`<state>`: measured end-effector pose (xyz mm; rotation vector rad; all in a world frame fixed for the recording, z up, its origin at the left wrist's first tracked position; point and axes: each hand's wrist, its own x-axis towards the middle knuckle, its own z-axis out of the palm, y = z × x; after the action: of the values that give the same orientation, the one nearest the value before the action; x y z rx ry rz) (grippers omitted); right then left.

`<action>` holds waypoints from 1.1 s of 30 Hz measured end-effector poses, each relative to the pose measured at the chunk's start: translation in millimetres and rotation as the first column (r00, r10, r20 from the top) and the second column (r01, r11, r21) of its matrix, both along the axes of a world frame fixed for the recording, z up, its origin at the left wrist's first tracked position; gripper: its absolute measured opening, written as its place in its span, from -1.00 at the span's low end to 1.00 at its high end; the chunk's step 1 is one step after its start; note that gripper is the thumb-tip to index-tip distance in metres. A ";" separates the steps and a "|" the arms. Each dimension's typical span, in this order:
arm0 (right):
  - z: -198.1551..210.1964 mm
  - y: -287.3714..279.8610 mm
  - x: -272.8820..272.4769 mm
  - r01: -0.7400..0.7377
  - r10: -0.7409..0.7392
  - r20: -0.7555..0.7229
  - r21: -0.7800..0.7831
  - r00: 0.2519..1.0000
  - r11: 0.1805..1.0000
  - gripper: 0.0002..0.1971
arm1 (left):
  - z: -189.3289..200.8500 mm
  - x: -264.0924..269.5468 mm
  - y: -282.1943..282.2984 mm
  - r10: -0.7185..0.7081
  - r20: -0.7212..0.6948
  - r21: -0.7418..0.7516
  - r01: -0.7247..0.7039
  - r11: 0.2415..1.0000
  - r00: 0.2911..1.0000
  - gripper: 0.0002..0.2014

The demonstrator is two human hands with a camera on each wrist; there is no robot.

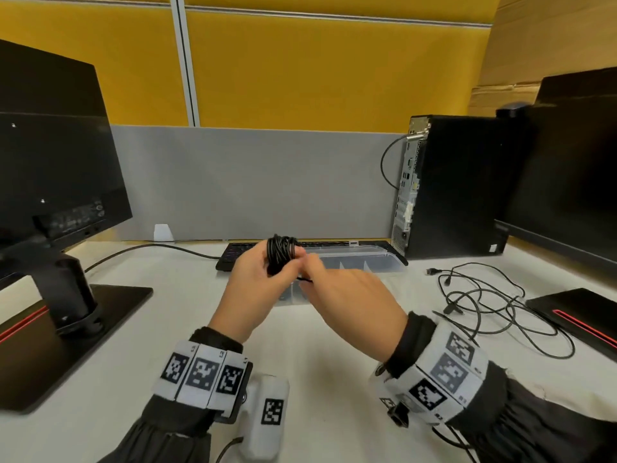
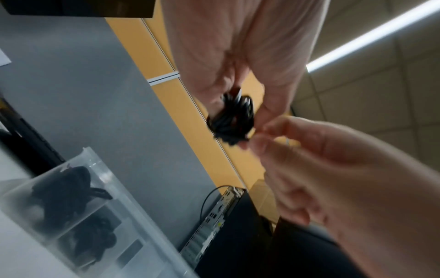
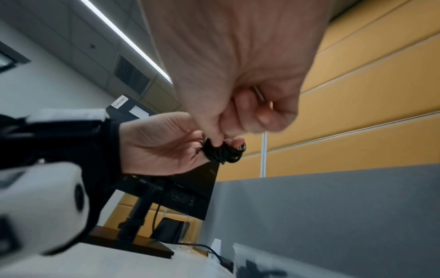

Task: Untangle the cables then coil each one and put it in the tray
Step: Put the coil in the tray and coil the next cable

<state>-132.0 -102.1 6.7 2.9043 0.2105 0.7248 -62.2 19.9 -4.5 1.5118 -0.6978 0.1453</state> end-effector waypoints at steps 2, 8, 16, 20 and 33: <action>0.5 -1.1 0.1 0.018 -0.021 0.081 0.036 0.997 0.999 -0.55 | 2.4 -1.0 4.0 -0.107 -0.017 0.143 0.108 0.984 0.994 -0.73; -12.4 -5.0 -2.8 -0.149 0.149 -0.001 0.025 0.989 0.988 -0.19 | 0.2 -1.8 12.4 -0.210 -0.082 0.543 0.220 0.811 0.974 -0.84; -7.1 -7.6 -0.6 -0.070 0.070 -0.117 0.008 0.991 0.998 -0.38 | -2.6 -4.2 5.8 -0.207 -0.182 0.447 0.269 0.853 0.961 -0.84; -10.2 -12.0 2.8 -0.060 0.055 -0.157 -0.028 0.986 0.998 -0.42 | -8.2 -5.2 -1.0 -0.150 -0.195 0.455 0.225 0.862 0.969 -0.94; -6.1 -26.9 8.9 -0.113 0.138 -0.094 0.233 0.986 0.966 -0.46 | -4.1 5.4 3.5 -0.292 -0.230 -0.079 0.281 0.956 0.929 -0.68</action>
<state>-123.1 -129.0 0.6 3.1767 0.3491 0.6469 -56.8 23.4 -8.6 1.3398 -0.7064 -0.2392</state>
